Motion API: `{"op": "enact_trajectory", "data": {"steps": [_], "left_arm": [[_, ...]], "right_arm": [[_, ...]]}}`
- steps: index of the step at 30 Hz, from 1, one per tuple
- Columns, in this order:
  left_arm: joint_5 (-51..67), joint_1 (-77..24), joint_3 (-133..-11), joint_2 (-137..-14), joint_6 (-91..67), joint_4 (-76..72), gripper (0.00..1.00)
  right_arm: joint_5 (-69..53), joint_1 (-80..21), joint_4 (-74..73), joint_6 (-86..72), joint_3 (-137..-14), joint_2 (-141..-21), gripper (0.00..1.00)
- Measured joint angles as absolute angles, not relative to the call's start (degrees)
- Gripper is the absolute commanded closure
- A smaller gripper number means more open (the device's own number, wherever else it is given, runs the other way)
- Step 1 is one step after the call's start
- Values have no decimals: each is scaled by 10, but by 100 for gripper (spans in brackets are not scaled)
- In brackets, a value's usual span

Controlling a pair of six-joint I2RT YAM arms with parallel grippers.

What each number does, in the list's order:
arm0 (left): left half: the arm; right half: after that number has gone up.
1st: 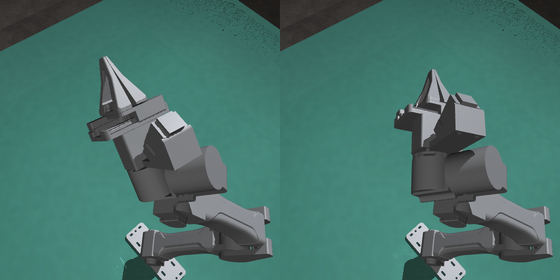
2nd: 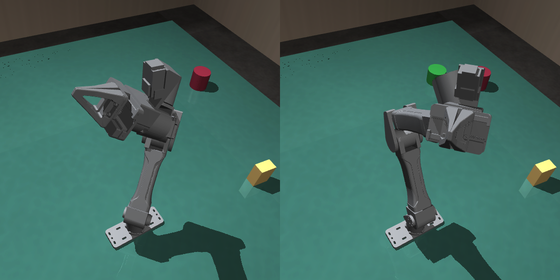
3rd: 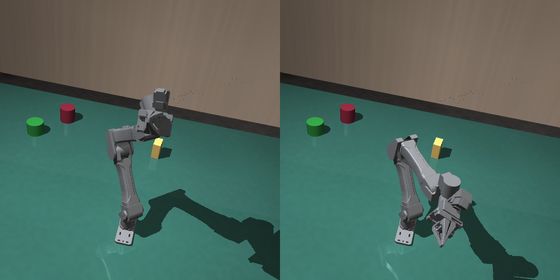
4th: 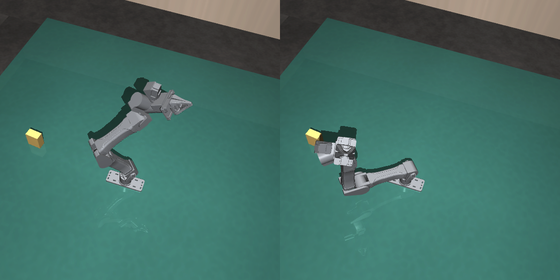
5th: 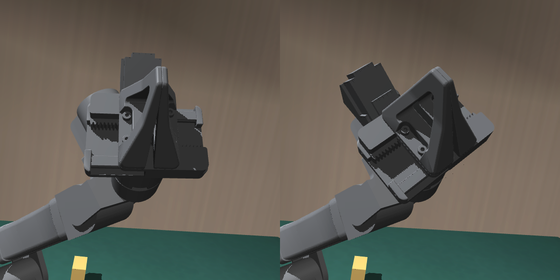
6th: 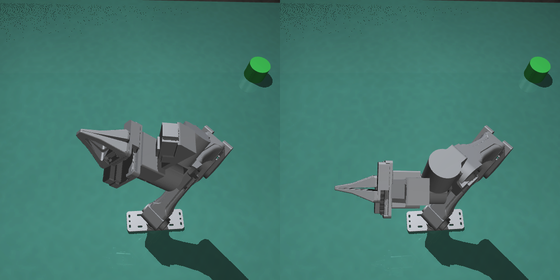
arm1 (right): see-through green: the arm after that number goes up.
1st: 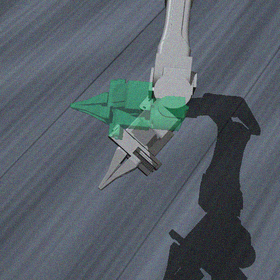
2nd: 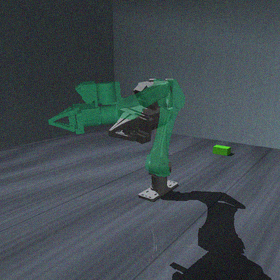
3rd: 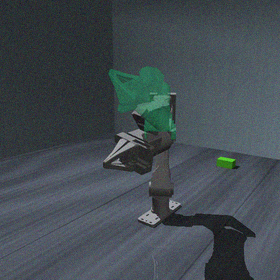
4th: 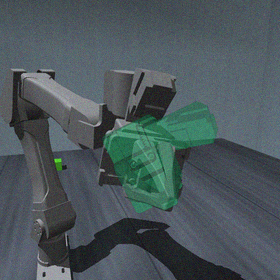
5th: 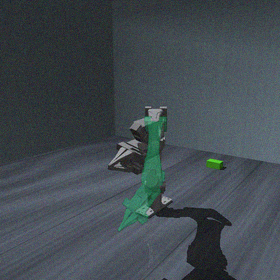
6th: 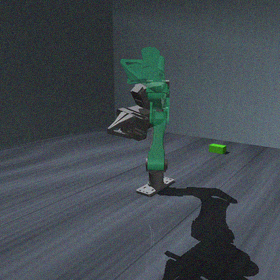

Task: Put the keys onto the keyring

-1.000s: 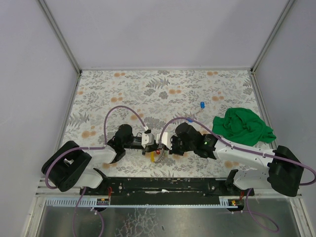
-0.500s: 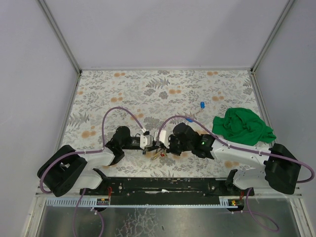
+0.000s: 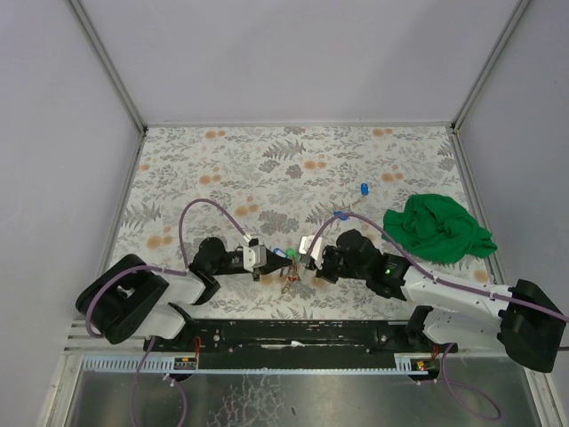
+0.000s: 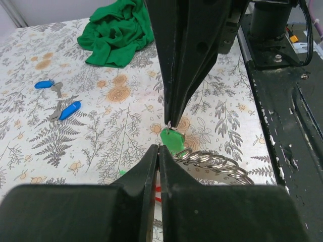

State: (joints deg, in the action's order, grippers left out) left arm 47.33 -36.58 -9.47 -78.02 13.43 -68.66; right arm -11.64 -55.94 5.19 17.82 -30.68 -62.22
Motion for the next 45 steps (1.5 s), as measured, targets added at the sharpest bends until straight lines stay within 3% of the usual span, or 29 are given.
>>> {"op": "enact_trajectory", "data": {"steps": [12,45], "left_arm": [[470,-356,-83,-833,43,-839,100],[479,-356,-95,-850,12,-853,100]], "right_arm": [[-209,-507,171,165,-245,-593,100],[-232,-506,223,169,-245,-613,100]]}}
